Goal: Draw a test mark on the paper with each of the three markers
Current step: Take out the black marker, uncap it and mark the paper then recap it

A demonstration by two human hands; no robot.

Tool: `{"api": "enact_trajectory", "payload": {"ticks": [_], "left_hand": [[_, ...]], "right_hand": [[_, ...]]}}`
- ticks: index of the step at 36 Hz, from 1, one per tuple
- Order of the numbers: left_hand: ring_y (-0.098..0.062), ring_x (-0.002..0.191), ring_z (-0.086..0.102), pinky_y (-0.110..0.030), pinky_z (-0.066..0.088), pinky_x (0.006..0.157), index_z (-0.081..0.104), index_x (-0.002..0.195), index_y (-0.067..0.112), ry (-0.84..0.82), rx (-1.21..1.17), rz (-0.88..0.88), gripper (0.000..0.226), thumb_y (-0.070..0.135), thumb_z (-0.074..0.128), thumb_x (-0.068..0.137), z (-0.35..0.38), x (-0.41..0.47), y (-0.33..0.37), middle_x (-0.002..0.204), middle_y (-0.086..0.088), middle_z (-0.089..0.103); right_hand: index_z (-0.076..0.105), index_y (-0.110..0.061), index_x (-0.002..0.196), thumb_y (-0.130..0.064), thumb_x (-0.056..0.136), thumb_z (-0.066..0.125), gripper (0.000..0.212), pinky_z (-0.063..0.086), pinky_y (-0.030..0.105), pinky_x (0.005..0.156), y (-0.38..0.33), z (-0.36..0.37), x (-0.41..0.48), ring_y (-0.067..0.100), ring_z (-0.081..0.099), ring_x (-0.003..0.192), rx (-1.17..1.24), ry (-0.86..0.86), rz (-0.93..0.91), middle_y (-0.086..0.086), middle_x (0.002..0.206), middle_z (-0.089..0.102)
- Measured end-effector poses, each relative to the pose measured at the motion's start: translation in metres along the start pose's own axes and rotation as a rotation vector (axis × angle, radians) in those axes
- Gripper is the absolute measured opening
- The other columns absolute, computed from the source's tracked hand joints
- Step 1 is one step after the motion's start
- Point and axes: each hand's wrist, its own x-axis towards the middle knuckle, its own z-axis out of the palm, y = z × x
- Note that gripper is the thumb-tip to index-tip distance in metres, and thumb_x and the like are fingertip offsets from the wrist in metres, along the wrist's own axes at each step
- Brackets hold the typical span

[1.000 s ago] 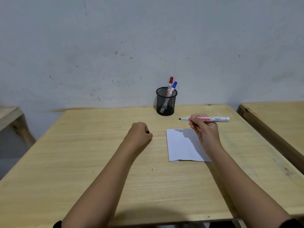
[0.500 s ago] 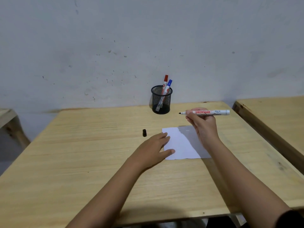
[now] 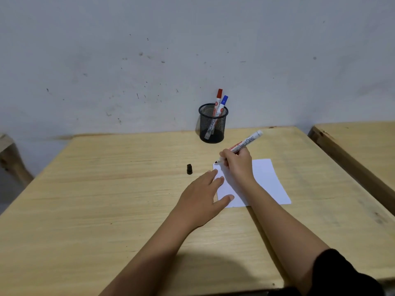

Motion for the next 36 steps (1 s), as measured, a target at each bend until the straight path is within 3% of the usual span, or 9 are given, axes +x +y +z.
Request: {"api": "enact_trajectory", "payload": {"ticks": [5,19,23,28,36], "left_hand": [[-0.008,0.147,0.010,-0.030,0.019,0.116,0.030,0.146,0.024,-0.012,0.016,0.003,0.062,0.055,0.037,0.093,-0.0006,0.0011,0.0001,0.160,0.006,0.015],[-0.009,0.147,0.010,-0.030,0.018,0.115,0.027,0.147,0.026,-0.029,0.031,-0.008,0.061,0.055,0.036,0.093,-0.0033,-0.0001,0.0019,0.161,0.007,0.013],[-0.009,0.147,0.011,-0.032,0.019,0.115,0.029,0.146,0.026,-0.024,0.029,-0.006,0.061,0.055,0.036,0.093,-0.0032,-0.0002,0.0023,0.160,0.006,0.014],[-0.010,0.147,0.011,-0.031,0.019,0.116,0.029,0.146,0.026,-0.021,0.026,0.001,0.061,0.054,0.036,0.093,-0.0026,0.0002,0.0015,0.160,0.006,0.014],[-0.010,0.147,0.012,-0.032,0.020,0.116,0.027,0.147,0.026,-0.007,0.026,0.012,0.061,0.054,0.036,0.094,-0.0013,0.0000,0.0010,0.160,0.005,0.015]], "right_hand": [[0.045,-0.009,0.081,-0.004,0.080,0.054,0.010,0.048,0.028,0.067,0.0039,0.0011,0.0024,0.014,0.047,0.061,-0.048,-0.038,-0.029,0.006,0.067,0.049],[0.041,-0.011,0.075,-0.003,0.081,0.055,0.017,0.052,0.040,0.078,0.0085,0.0036,0.0061,0.018,0.047,0.066,-0.087,-0.056,-0.047,0.007,0.070,0.045],[0.042,-0.010,0.079,0.000,0.081,0.054,0.016,0.049,0.031,0.069,0.0071,0.0044,0.0062,0.016,0.045,0.063,-0.090,-0.055,-0.052,0.007,0.069,0.044],[0.042,-0.010,0.079,-0.004,0.080,0.054,0.014,0.050,0.037,0.070,0.0071,0.0044,0.0070,0.021,0.044,0.069,-0.134,-0.043,-0.056,0.011,0.075,0.045],[0.041,-0.011,0.078,0.000,0.080,0.051,0.015,0.048,0.022,0.054,0.0073,0.0023,0.0059,0.015,0.042,0.059,-0.103,-0.072,-0.055,0.007,0.067,0.043]]}}
